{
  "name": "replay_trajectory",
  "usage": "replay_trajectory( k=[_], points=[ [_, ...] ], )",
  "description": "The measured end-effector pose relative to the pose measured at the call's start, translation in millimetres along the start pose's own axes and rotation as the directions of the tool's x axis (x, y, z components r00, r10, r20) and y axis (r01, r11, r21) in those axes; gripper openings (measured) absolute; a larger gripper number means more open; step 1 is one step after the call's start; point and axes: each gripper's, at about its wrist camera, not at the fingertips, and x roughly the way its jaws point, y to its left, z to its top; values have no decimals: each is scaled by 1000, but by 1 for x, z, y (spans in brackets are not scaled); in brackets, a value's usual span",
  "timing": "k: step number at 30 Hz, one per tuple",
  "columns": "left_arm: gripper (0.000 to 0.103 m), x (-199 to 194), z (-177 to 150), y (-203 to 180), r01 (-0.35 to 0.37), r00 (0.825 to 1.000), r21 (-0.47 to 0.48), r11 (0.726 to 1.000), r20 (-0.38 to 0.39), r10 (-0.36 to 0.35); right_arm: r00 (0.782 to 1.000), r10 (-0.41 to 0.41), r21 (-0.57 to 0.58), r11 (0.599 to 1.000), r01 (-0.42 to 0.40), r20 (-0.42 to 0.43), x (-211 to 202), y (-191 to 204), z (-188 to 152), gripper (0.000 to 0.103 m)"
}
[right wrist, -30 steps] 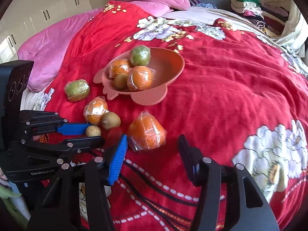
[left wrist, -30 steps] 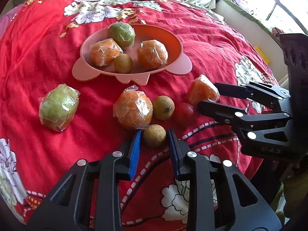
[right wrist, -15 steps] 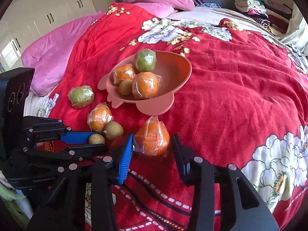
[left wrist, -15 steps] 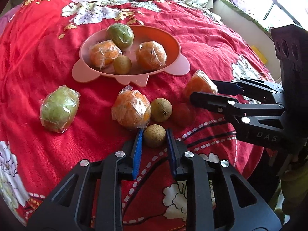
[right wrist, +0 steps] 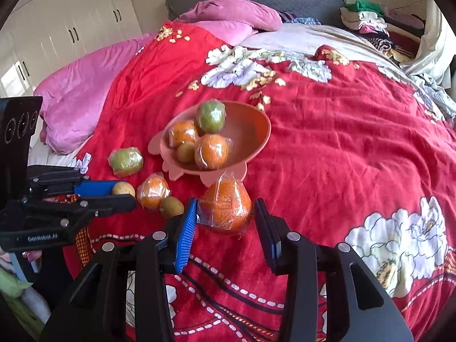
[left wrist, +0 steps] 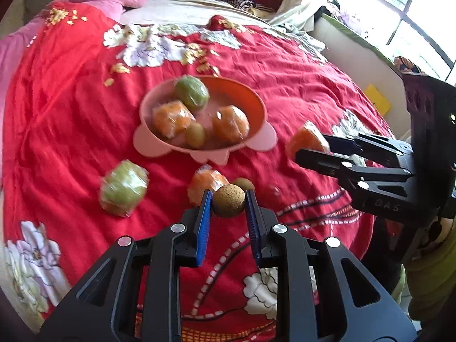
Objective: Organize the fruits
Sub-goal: 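Carry the kiwi with the left tool while the right tool carries the orange to the bowl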
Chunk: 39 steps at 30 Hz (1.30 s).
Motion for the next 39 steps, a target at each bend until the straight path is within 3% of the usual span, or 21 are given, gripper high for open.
replay_trajectory(
  k=[11, 21, 39],
  points=[
    [16, -2, 26, 23, -48, 998, -20, 999, 26, 48, 1000, -9, -7, 1000, 9, 27, -3, -2, 19, 39],
    [16, 23, 50, 33, -73, 997, -17, 997, 8, 73, 999, -14, -5, 1000, 14, 35, 7, -7, 34, 39],
    [16, 53, 59, 35, -96, 995, 11, 995, -20, 96, 999, -20, -21, 1000, 21, 28, 34, -14, 64, 39]
  ],
)
